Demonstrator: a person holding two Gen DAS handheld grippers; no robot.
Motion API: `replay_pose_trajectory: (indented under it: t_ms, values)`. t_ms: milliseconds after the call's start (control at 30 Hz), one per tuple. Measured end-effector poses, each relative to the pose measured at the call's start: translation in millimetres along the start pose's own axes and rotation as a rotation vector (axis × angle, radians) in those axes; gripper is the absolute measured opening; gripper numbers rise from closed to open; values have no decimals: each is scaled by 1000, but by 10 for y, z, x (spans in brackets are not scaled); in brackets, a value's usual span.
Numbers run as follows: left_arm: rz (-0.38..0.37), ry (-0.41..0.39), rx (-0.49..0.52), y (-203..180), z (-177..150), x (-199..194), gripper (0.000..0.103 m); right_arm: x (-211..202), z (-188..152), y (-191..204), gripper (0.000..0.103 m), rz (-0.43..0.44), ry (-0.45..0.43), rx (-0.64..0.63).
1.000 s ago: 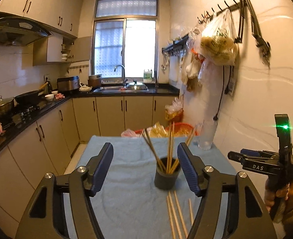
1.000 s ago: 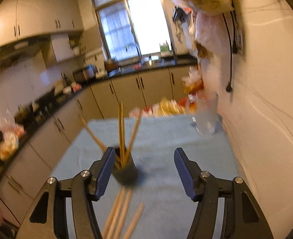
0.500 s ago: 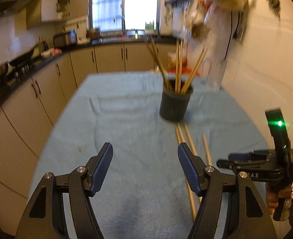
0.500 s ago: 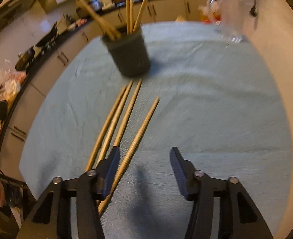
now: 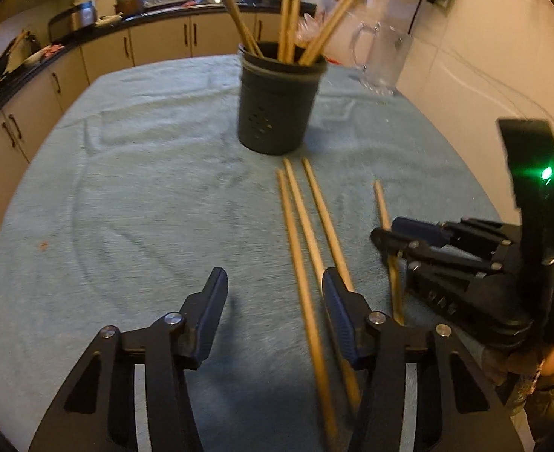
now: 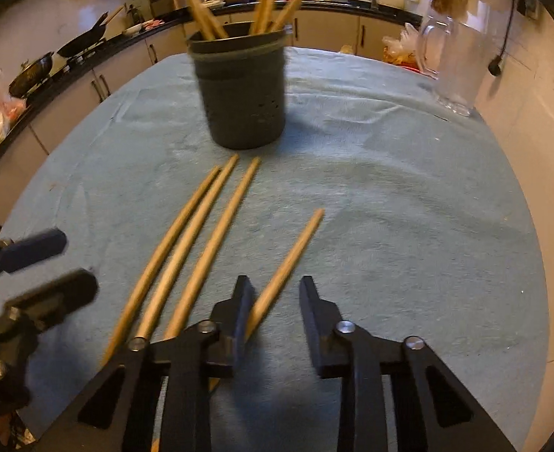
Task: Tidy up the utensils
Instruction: 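Open both tools and move them down to the loose chopsticks, then close the left tool on a chopstick while the right tool grasps another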
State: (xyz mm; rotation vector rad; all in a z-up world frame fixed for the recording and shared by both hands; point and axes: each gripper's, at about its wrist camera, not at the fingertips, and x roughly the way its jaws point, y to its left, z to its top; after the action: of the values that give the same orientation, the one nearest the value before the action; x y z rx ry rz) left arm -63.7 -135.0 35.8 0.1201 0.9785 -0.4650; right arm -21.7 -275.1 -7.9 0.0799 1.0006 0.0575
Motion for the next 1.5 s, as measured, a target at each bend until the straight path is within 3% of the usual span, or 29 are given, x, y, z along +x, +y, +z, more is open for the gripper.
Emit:
replay_pose_trajectory:
  t_ms: [67, 233, 600, 667, 700, 733, 933, 1100, 1200, 1333, 1500]
  values:
    - [-3, 13, 10, -43, 20, 87, 49, -15, -12, -139, 24, 8, -9, 34]
    - [22, 59, 23, -84, 51, 297, 26, -25, -15, -326, 25, 44, -32, 83]
    - [97, 66, 48, -171, 192, 418, 23, -24, -55, -260, 25, 28, -70, 54]
    - [105, 73, 10, -127, 227, 412, 13, -29, -55, -261, 24, 26, -67, 51]
    - [115, 76, -2, -102, 226, 395, 8, -29, -54, -271, 19, 19, -64, 53]
    - [114, 79, -14, -66, 210, 375, 7, -33, -56, -289, 17, 25, -61, 62]
    - [114, 97, -94, 250, 9, 181, 7, -90, -115, -384, 14, 58, -33, 90]
    - [75, 170, -145, 429, -58, 81, 7, -177, -227, -414, 15, 67, -13, 79]
    - [74, 230, -114, 411, -29, 100, 11, -208, -255, -433, 15, 62, 16, 86]
    - [55, 303, -84, 353, 98, 180, 24, -189, -212, -468, 15, 67, 65, 122]
    - [85, 298, -39, 257, 265, 326, 24, -103, -71, -513, 16, 66, 147, 161]
